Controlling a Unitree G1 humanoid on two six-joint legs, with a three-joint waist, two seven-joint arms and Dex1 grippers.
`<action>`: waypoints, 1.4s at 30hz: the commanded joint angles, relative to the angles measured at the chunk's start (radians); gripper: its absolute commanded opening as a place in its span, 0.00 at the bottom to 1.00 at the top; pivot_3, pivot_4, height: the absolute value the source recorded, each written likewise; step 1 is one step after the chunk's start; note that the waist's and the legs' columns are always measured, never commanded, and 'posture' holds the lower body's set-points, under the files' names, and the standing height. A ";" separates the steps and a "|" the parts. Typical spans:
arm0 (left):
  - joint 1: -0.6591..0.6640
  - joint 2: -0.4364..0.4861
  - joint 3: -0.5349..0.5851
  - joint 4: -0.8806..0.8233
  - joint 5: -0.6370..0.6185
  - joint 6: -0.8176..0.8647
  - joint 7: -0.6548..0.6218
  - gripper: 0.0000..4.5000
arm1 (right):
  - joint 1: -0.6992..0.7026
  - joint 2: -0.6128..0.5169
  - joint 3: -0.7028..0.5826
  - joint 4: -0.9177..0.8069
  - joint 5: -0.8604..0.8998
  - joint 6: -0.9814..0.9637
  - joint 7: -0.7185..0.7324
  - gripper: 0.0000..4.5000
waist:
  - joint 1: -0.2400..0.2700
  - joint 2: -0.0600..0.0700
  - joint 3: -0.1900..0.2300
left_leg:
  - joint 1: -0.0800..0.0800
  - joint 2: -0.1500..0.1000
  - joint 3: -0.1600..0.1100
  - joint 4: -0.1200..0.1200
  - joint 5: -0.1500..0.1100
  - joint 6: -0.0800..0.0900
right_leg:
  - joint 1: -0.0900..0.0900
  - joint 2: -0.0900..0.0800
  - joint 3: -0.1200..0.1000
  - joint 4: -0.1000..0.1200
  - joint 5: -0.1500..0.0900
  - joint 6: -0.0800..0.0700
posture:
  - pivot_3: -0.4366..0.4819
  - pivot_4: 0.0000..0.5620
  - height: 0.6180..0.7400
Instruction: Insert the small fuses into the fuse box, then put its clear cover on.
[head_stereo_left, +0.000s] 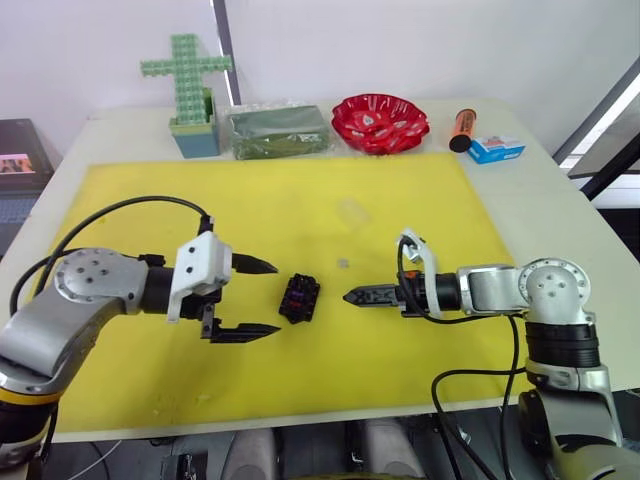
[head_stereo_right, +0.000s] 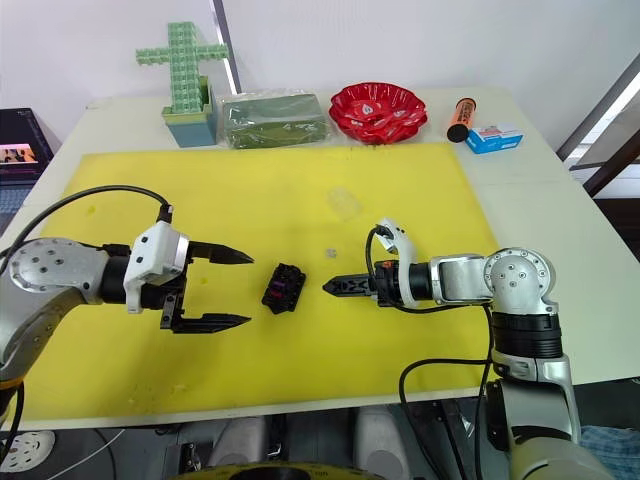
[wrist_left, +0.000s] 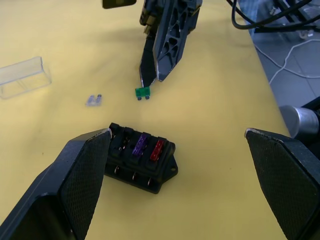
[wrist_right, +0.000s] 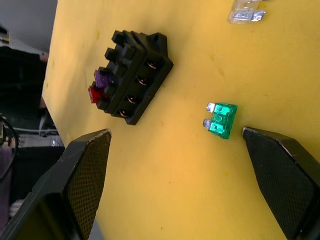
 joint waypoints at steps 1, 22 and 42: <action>-0.017 -0.001 0.009 -0.013 -0.003 -0.008 -0.001 1.00 | 0.013 0.028 -0.009 0.034 0.097 0.008 -0.083 0.99 | -0.001 0.000 0.000 | 0.000 0.000 0.000 0.000 0.000 0.000 | 0.000 0.000 0.000 0.000 0.000 0.000 | 0.48 0.27 1.00; -0.044 -0.003 -0.003 -0.010 0.001 0.004 0.010 1.00 | 0.029 0.067 -0.021 0.057 0.251 -0.013 -0.314 0.23 | -0.002 0.000 0.000 | 0.000 0.001 0.000 0.000 0.000 0.000 | 0.000 0.002 0.000 0.000 0.000 0.000 | 0.48 0.27 1.00; -0.043 -0.005 0.001 -0.026 -0.003 0.021 0.023 1.00 | 0.008 -0.025 0.049 0.025 0.306 -0.002 -0.287 0.01 | 0.001 0.000 0.000 | -0.001 0.001 0.000 0.000 0.000 0.000 | 0.000 0.001 0.001 -0.002 0.000 0.000 | 0.48 0.27 1.00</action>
